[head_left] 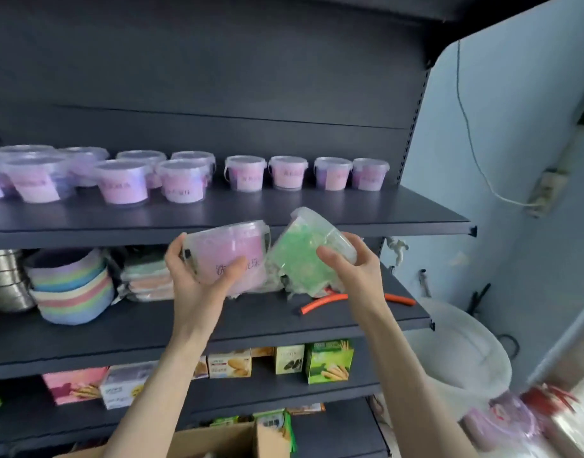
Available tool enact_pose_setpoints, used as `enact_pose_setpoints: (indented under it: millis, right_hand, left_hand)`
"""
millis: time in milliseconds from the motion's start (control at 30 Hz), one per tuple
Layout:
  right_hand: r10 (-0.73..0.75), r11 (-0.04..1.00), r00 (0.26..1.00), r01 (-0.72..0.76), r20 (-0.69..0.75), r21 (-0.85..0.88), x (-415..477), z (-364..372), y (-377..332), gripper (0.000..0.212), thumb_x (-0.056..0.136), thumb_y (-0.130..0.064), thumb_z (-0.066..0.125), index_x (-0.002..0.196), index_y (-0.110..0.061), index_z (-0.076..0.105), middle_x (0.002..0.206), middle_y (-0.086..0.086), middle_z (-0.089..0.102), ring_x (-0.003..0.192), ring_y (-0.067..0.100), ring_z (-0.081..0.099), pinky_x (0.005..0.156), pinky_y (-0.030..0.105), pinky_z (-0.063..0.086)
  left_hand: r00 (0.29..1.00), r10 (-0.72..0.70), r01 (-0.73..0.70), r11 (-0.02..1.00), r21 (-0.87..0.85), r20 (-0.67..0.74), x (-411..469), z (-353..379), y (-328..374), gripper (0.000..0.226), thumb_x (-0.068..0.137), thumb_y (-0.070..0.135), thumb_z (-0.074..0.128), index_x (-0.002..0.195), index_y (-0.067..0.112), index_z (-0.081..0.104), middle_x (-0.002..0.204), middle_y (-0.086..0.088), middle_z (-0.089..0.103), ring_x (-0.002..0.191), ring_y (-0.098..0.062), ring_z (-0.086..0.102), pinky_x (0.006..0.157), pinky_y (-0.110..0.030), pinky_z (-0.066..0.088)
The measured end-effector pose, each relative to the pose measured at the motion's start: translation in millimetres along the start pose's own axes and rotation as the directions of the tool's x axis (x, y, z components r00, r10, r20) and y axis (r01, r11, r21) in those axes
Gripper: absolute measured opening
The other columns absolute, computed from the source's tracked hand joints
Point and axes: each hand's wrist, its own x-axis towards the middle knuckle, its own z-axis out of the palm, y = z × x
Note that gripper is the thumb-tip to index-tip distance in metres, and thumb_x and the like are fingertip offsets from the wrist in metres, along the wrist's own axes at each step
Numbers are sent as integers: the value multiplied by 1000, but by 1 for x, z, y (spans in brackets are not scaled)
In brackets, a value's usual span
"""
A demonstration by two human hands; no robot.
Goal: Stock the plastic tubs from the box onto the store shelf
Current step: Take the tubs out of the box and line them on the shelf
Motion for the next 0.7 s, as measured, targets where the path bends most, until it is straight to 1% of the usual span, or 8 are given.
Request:
enact_pose_setpoints:
  millis: [133,200,267,367,500,567,633,700]
  right_hand:
    - [-69,996,997,70,16,-53,73,-2,-4,38,58,-41,81,94,-30,69,85,-10,73,76,3,68,57,12,47]
    - [-78,995,997,79,8,-69,111,-1,3,41,58,-39,84,95,-29,69,93,-5,73,84,10,69,60,18,51]
    - [-72,993,997,73,14,-98,144,-1,12,47,56,-40,84,97,-26,68,107,3,68,98,19,67,74,33,57]
    - [-80,977,996,85,31,-197,190,-2,26,46,53,-43,84,94,-32,66,114,-2,57,107,16,59,89,42,53]
    - [-132,936,985,162,115,-311,239,-6,43,39,55,-41,84,88,-39,63,112,-5,57,97,-5,55,77,12,46]
    - [-163,913,964,228,210,-338,258,-10,53,40,60,-30,87,90,-37,62,112,-5,55,100,-3,54,78,6,42]
    - [-176,879,944,279,280,-387,273,-14,59,41,65,-23,86,97,-33,62,122,-5,53,122,15,45,101,21,37]
    - [-135,776,953,271,270,-570,287,-16,59,43,69,-30,83,106,-36,61,142,-7,40,140,22,19,116,40,14]
  left_hand:
    - [999,43,-43,993,113,1,69,29,-9,91,49,59,81,122,46,28,124,9,49,107,-1,54,87,-25,45]
    - [997,82,-80,982,173,-1,104,44,-15,87,50,57,80,118,47,27,120,11,49,107,-4,53,82,-18,42]
    - [995,100,-99,962,254,11,135,58,-22,87,56,49,83,120,43,25,117,8,48,103,-10,52,75,-14,39]
    - [993,119,-120,912,392,27,175,73,-36,93,61,38,85,131,28,26,118,8,42,106,-13,46,75,-16,35]
    - [994,102,-109,839,533,43,208,83,-58,98,64,30,85,138,15,23,133,-7,37,117,-20,41,91,-26,36]
    - [994,99,-108,795,597,48,219,85,-66,97,65,28,84,139,11,23,137,-13,33,121,-25,40,96,-31,35]
    - [994,76,-109,764,636,79,228,87,-70,97,66,29,83,140,9,24,139,-14,35,125,-28,40,102,-38,37]
    - [995,59,-101,718,689,85,232,89,-73,102,68,32,82,144,8,19,145,-14,35,131,-29,36,105,-45,36]
